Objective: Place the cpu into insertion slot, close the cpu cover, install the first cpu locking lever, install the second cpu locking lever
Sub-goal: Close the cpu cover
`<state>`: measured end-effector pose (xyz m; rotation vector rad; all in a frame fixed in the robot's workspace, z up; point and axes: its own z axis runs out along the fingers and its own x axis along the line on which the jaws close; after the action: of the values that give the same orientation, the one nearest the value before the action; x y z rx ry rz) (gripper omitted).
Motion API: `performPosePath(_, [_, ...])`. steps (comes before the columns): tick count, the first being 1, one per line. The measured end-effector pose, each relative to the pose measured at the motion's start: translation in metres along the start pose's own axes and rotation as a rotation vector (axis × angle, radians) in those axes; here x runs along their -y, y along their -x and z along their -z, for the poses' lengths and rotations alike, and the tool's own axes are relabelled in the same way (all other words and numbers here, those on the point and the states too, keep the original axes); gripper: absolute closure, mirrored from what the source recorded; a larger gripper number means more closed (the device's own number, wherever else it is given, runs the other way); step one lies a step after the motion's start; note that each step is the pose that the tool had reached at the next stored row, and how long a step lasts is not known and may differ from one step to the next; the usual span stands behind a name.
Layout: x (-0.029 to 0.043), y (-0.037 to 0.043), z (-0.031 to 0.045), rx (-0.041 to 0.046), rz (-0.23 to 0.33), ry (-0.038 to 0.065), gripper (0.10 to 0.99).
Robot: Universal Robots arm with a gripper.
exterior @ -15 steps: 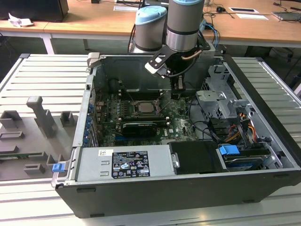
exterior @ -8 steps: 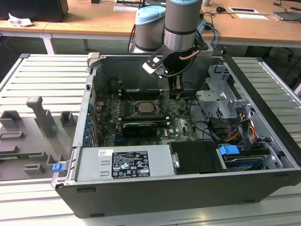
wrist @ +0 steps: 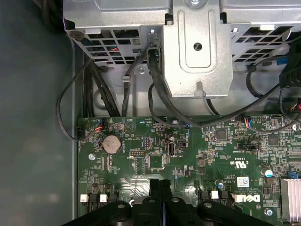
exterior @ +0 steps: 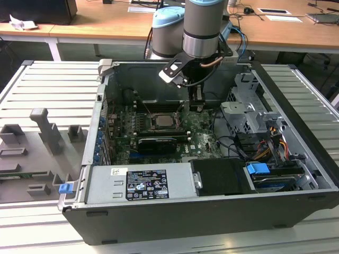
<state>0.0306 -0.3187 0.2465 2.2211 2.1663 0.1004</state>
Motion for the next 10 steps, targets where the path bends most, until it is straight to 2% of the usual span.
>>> performPosePath(10, [0.0028,0.0001,0.0001,0.0001,0.000,0.000,0.980])
